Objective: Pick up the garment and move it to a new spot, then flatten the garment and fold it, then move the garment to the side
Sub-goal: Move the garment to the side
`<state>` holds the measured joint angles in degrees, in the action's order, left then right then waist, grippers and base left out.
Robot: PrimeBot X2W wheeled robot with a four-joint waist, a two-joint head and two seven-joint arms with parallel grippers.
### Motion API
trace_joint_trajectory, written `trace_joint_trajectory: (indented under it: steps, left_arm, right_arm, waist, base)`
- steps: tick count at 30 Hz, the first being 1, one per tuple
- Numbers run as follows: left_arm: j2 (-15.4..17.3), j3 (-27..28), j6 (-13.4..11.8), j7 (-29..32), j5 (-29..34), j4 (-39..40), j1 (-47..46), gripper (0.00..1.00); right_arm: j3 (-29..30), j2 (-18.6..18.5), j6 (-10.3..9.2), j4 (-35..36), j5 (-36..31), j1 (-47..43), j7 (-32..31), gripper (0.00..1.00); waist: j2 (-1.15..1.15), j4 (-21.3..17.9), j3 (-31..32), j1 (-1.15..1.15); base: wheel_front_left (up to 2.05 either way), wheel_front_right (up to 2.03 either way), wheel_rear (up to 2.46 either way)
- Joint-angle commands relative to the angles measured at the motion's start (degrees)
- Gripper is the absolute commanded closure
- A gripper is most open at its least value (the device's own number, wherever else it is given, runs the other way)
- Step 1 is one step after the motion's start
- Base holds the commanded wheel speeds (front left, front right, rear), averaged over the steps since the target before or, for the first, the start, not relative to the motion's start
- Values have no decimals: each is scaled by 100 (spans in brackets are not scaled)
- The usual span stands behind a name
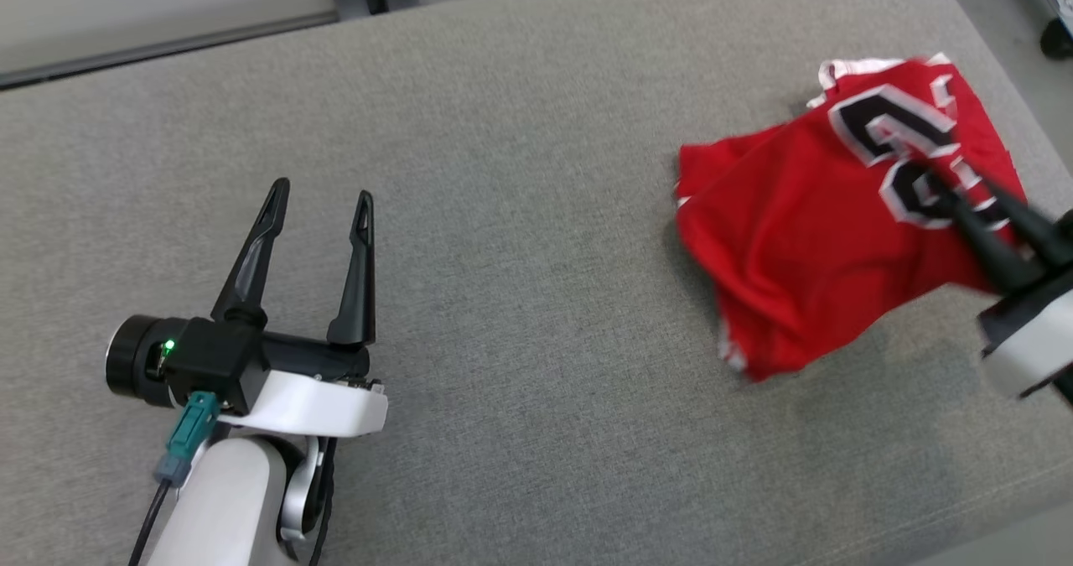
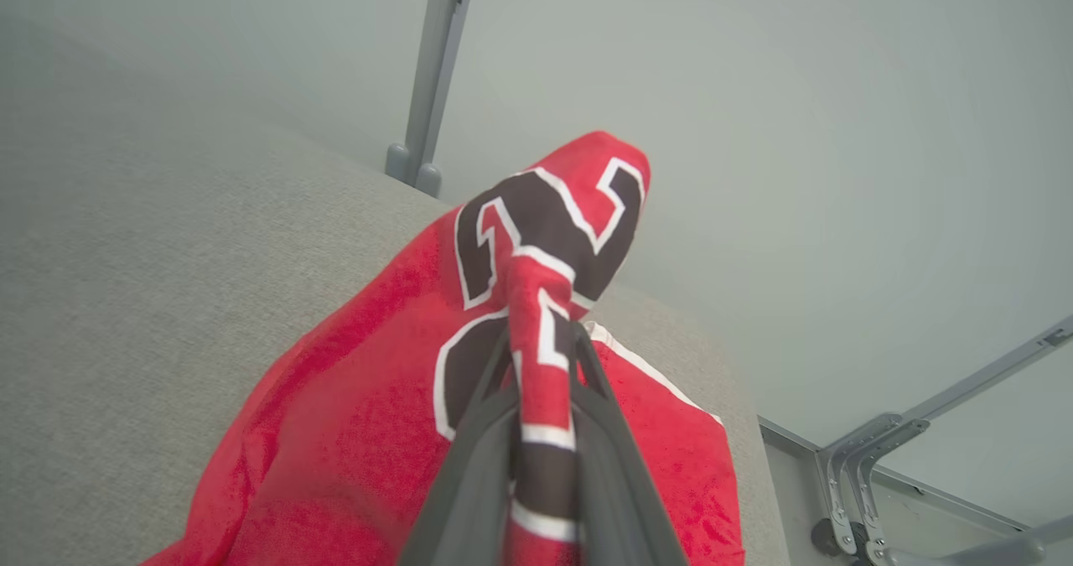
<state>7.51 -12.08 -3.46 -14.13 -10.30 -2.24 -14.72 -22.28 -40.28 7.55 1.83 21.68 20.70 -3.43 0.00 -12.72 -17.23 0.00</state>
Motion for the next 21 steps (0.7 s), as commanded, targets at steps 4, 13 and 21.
trace_joint_trajectory:
  steps: [4, 13, 21]
  left_arm:
    - [58, -109, 77, 81, 101, 112, -278, 0]
    - [178, -281, 129, 205, 302, 396, -712, 0]
    - [284, -374, 140, 333, 429, 590, -911, 0]
  right_arm:
    - [275, -204, -12, -523, 350, 551, 325, 100]
    - [1400, -422, -13, -2516, 1592, 1213, 816, 100]
    - [1685, -200, -13, -3971, 2259, 1366, 1047, 62]
  waist:
    - [0, -48, -551, 0]
    - [0, 364, -1380, 0]
    - [0, 475, -1830, 0]
  base:
    - [0, 0, 0]
    - [0, 0, 0]
    - [0, 0, 0]
